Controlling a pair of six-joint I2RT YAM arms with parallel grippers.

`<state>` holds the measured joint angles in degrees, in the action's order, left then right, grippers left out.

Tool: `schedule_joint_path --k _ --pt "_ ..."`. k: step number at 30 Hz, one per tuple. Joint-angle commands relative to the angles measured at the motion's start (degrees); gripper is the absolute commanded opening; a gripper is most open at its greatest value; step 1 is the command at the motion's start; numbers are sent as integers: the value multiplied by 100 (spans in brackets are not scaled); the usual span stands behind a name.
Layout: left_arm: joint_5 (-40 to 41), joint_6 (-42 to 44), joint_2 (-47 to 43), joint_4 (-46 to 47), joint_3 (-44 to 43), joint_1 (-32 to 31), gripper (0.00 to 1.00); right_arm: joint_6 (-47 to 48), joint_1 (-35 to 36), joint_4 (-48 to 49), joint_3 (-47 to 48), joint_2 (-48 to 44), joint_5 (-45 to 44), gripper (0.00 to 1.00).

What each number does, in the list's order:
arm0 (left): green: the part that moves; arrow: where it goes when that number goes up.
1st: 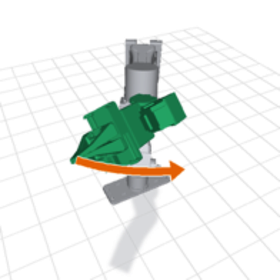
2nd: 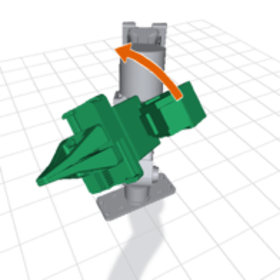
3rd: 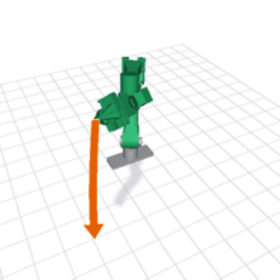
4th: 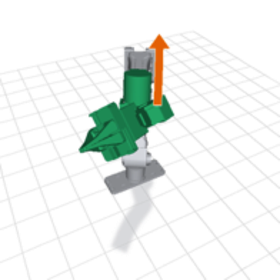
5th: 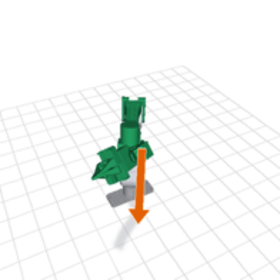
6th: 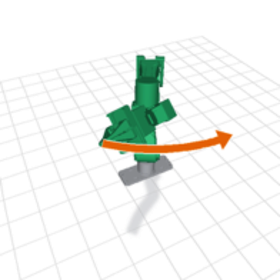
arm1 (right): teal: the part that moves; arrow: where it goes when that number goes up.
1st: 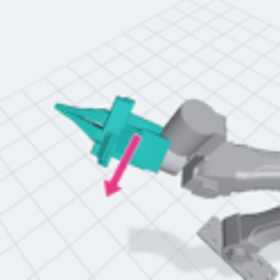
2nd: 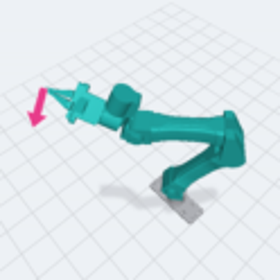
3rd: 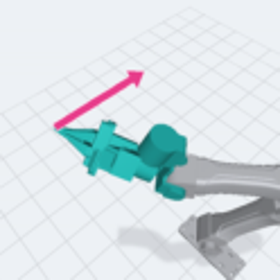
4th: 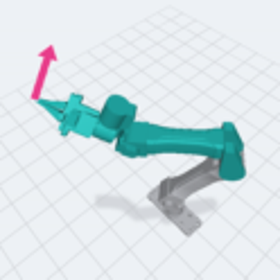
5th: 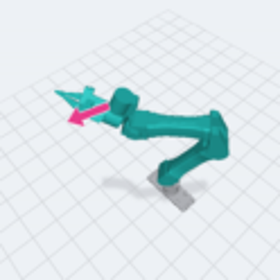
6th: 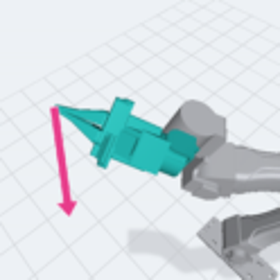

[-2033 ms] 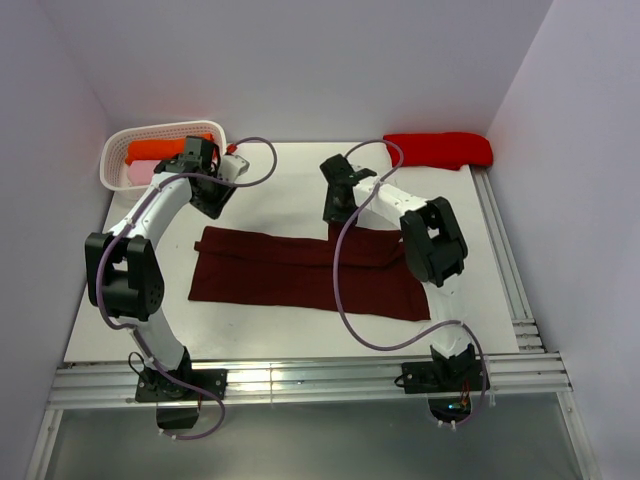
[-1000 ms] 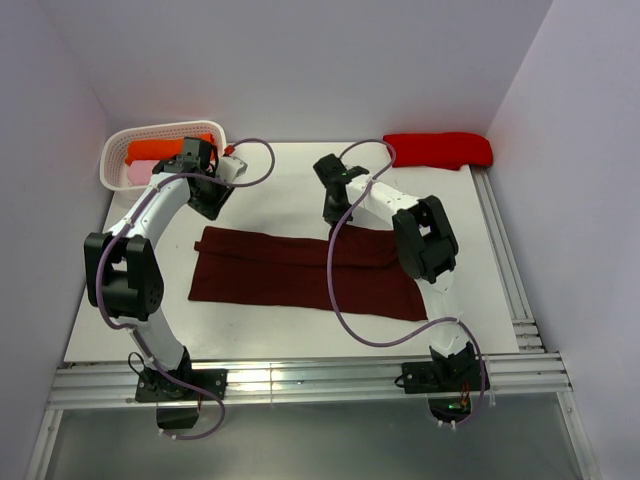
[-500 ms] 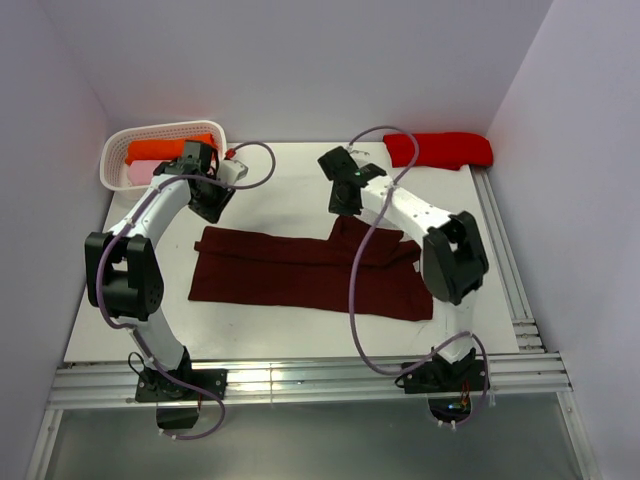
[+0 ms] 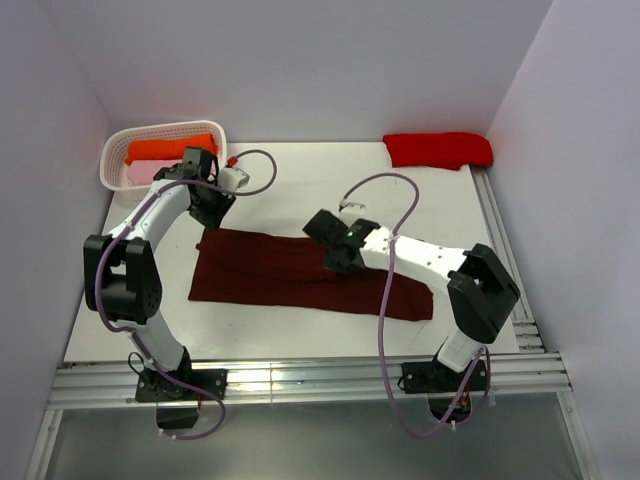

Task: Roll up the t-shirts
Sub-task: Fold the tshirt

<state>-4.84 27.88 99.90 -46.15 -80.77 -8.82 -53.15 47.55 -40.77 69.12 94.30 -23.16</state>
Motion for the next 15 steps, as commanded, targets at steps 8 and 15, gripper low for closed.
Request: schedule_joint_path --k 8,15 --pt "-193 253 -313 71 158 21 36 -1426 843 316 -689 -34 -268 24" --pt "-210 280 -260 124 193 21 35 -1453 896 -96 -664 -771 -549 48"
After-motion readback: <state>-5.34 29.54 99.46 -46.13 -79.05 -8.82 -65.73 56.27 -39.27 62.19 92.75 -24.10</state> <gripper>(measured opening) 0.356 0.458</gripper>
